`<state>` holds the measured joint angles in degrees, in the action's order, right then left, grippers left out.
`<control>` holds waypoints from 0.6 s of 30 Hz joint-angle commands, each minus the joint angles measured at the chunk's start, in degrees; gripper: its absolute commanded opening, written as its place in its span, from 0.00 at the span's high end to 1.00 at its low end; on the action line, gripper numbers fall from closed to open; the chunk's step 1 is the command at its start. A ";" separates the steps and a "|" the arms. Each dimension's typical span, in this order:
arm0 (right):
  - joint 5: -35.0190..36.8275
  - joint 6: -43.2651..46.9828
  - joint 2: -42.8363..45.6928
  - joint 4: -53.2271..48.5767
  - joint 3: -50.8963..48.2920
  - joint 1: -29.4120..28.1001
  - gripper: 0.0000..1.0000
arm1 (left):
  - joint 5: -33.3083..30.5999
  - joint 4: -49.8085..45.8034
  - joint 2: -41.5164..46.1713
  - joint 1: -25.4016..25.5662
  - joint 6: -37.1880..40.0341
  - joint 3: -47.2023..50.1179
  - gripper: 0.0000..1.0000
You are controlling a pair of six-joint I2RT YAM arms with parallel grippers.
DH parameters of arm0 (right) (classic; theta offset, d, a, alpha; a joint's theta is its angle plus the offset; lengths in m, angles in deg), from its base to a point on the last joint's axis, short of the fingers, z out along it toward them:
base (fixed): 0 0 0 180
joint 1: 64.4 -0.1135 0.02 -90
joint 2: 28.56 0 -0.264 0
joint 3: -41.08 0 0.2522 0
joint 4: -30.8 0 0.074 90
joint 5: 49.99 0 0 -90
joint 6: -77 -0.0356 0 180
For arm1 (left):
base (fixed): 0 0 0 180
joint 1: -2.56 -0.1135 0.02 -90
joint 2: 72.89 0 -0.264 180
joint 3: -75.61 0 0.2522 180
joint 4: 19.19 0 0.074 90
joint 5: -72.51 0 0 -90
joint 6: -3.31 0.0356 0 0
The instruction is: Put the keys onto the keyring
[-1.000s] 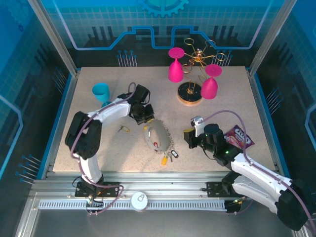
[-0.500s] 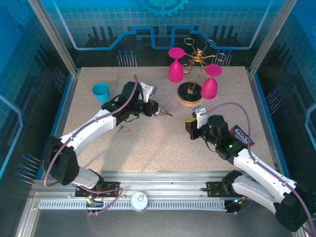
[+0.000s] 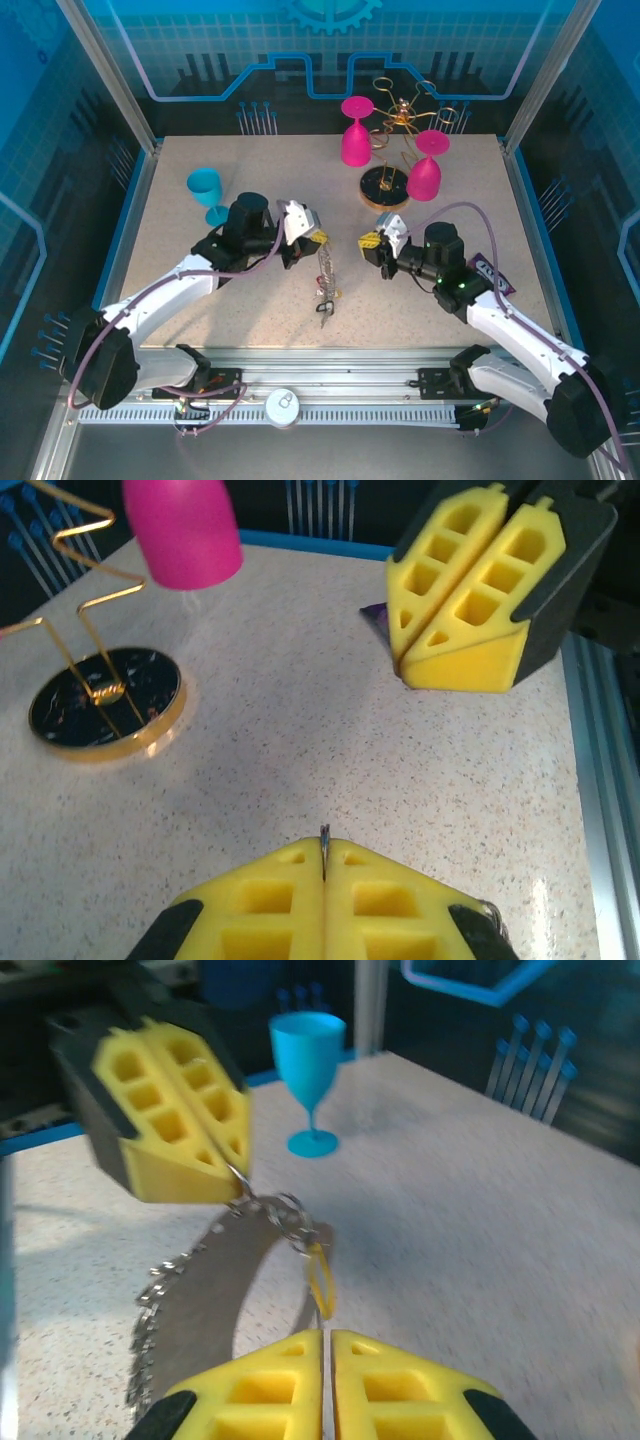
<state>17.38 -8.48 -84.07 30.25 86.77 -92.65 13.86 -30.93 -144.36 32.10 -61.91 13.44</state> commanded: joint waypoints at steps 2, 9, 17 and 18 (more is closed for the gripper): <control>-12.29 9.98 -1.54 9.44 -1.99 0.62 0.88 | 6.09 9.26 2.77 0.31 8.24 2.83 1.00; -14.82 16.09 -6.85 11.93 0.03 -2.30 0.87 | 11.34 15.76 3.83 0.32 9.41 6.04 1.00; -14.20 16.06 -10.65 16.12 0.75 -4.77 0.85 | 14.33 15.91 3.87 0.28 9.41 6.83 1.00; -13.45 15.89 -10.72 16.46 0.69 -4.97 0.84 | 14.67 15.95 3.88 0.32 9.38 6.92 1.00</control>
<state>3.76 6.40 -94.56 42.58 85.65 -96.68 24.44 -18.32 -142.10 32.10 -54.15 19.85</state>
